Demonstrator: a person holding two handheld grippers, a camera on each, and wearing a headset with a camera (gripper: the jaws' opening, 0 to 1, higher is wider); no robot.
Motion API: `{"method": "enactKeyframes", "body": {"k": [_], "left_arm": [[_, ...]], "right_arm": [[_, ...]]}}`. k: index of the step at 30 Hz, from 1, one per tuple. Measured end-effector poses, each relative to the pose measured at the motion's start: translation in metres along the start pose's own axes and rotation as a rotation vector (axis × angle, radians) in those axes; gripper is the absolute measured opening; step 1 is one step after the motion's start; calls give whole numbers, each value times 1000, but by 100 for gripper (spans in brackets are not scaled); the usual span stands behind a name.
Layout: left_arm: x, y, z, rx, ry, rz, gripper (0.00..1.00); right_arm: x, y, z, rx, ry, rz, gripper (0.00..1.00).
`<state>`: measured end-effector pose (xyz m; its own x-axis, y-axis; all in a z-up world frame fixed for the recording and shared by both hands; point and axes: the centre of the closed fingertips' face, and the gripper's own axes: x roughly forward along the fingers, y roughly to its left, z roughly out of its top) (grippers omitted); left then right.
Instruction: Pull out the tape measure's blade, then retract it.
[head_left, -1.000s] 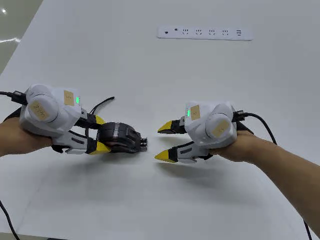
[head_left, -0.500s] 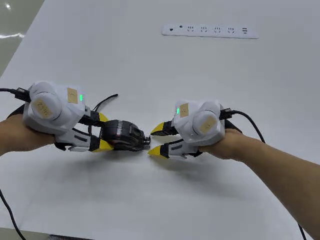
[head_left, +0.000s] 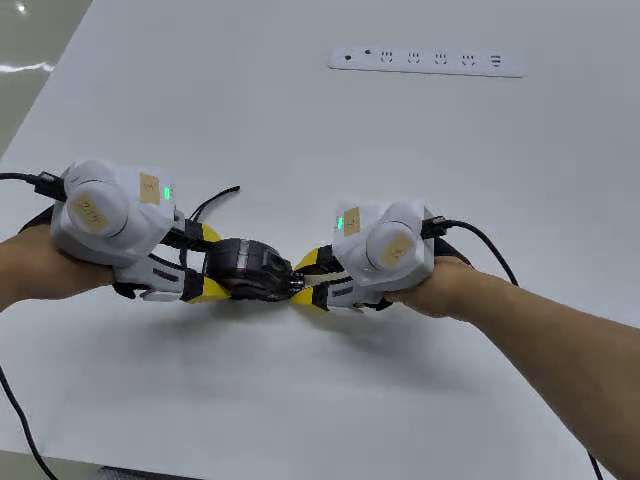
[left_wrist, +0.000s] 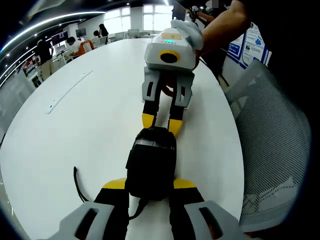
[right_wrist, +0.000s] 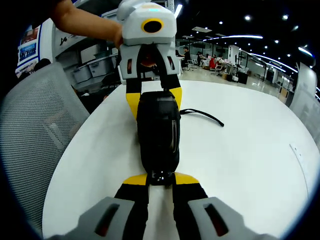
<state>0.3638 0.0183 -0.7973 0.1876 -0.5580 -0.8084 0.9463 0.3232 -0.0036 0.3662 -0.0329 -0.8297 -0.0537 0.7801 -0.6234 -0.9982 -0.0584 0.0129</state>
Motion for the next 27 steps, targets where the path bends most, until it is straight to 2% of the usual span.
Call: {"method": "enactKeyframes", "body": {"k": [27], "left_arm": [[0, -1, -1, 1, 6, -4, 27]], "right_arm": [[-1, -1, 0, 32, 12, 8, 11]]}}
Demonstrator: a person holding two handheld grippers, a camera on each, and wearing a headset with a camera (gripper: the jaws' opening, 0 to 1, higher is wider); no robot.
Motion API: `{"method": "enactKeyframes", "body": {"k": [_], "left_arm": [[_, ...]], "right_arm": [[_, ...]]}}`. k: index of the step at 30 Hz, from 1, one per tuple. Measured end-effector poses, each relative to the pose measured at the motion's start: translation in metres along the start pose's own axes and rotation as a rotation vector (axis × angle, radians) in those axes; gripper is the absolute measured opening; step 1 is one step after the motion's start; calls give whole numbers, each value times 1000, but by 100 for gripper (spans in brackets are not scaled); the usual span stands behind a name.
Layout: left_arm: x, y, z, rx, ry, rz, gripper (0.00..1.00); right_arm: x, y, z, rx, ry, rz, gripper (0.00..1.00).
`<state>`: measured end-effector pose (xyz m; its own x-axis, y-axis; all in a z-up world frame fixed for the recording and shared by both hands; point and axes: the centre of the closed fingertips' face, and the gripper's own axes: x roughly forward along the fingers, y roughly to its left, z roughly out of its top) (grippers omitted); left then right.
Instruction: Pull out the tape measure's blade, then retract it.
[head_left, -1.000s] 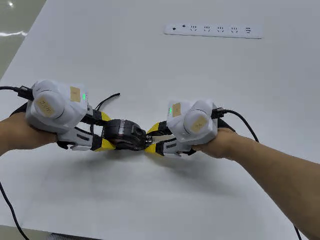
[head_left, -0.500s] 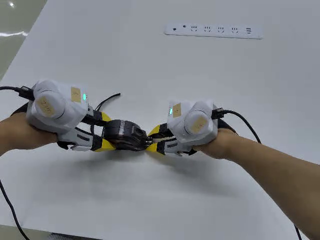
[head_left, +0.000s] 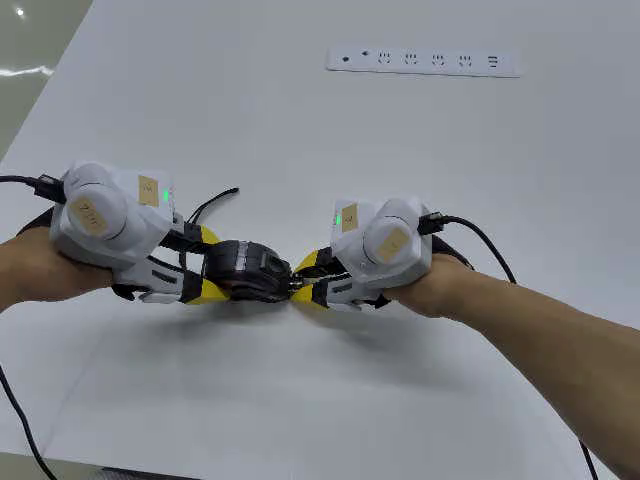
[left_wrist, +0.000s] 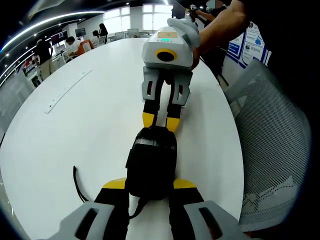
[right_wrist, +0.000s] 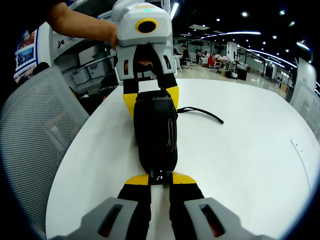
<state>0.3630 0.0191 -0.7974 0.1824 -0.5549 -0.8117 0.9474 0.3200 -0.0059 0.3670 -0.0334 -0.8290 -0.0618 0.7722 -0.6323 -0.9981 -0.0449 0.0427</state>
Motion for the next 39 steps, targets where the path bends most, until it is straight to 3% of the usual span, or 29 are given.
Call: {"method": "enactKeyframes", "body": {"k": [39], "left_arm": [[1, -1, -3, 0, 19, -5, 27]], "right_arm": [[-4, 2, -6, -30, 35, 13, 10]]}}
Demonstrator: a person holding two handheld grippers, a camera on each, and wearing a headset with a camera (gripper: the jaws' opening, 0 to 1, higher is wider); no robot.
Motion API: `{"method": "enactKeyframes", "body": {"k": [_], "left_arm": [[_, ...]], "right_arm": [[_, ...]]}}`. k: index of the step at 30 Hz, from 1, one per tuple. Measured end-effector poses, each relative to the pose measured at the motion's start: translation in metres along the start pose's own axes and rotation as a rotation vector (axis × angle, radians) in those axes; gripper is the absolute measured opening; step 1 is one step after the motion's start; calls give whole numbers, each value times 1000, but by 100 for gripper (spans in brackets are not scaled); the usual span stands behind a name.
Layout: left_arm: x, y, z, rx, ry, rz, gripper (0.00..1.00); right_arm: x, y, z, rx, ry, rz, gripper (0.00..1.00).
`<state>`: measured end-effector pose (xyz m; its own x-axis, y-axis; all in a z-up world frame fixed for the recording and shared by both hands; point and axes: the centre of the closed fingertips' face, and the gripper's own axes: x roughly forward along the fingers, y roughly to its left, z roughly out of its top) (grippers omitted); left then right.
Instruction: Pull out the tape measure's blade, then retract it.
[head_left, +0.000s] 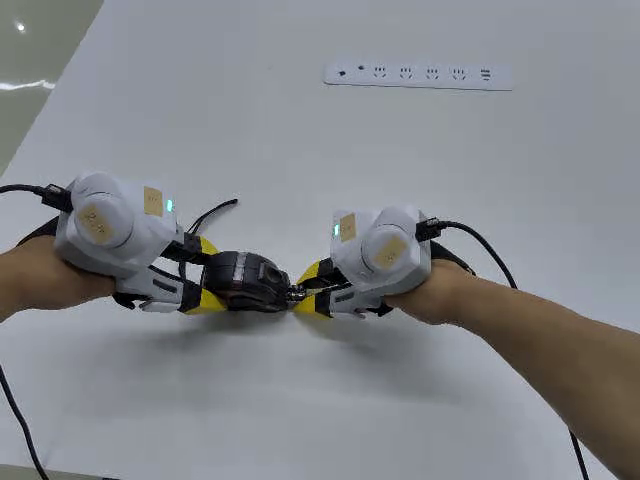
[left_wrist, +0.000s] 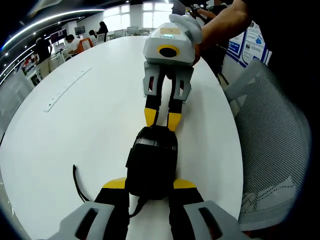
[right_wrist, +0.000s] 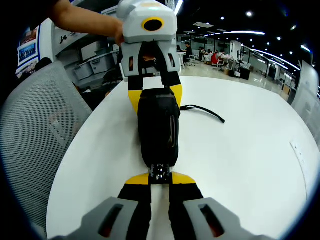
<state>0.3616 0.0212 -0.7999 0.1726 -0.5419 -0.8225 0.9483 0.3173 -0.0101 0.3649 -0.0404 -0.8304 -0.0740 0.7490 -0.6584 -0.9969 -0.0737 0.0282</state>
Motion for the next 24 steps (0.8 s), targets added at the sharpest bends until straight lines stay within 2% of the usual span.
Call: {"method": "enactKeyframes", "body": {"k": [24], "left_arm": [[0, 1, -2, -15, -1, 12, 27]], "right_arm": [[-18, -1, -12, -29, 9, -6, 10]]}}
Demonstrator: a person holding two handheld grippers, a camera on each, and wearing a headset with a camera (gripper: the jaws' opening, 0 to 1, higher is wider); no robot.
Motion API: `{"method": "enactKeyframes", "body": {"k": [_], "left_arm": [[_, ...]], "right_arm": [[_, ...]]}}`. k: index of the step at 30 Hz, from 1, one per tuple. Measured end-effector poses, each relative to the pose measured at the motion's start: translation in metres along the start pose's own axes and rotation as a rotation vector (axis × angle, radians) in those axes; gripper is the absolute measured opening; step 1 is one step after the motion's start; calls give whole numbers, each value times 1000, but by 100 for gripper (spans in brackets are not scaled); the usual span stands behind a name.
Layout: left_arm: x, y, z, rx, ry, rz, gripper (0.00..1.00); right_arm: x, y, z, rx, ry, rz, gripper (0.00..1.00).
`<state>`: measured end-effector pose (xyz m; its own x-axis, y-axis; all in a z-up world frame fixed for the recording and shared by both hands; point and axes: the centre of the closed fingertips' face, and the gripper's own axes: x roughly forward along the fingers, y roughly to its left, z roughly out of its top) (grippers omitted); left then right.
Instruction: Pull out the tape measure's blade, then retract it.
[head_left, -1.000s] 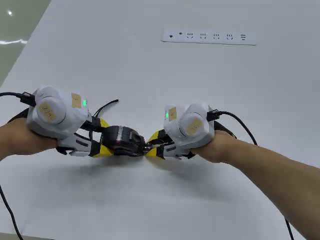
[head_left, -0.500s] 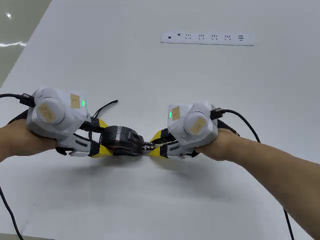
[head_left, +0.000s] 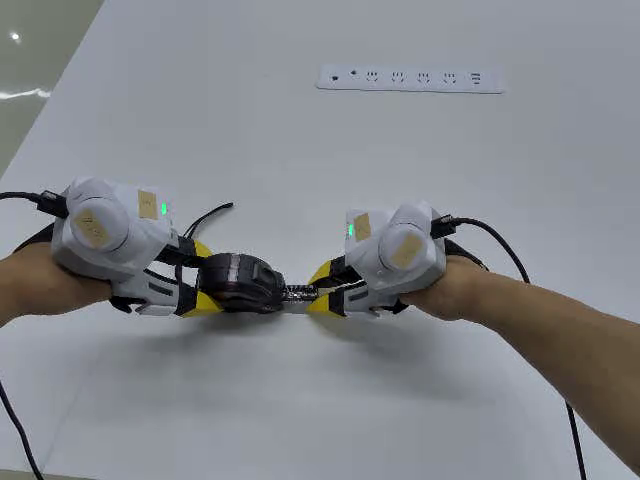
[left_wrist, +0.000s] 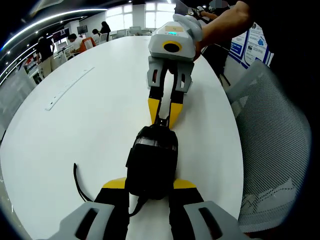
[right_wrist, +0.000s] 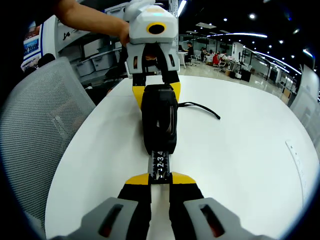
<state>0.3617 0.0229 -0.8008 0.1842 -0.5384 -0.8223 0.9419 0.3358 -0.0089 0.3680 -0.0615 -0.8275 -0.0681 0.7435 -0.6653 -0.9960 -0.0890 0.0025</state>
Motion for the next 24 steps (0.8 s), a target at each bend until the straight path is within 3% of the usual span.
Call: {"method": "enactKeyframes", "body": {"k": [24], "left_arm": [[-1, 0, 0, -6, 2, -6, 27]], "right_arm": [[-18, 1, -11, -7, -5, -6, 11]]}}
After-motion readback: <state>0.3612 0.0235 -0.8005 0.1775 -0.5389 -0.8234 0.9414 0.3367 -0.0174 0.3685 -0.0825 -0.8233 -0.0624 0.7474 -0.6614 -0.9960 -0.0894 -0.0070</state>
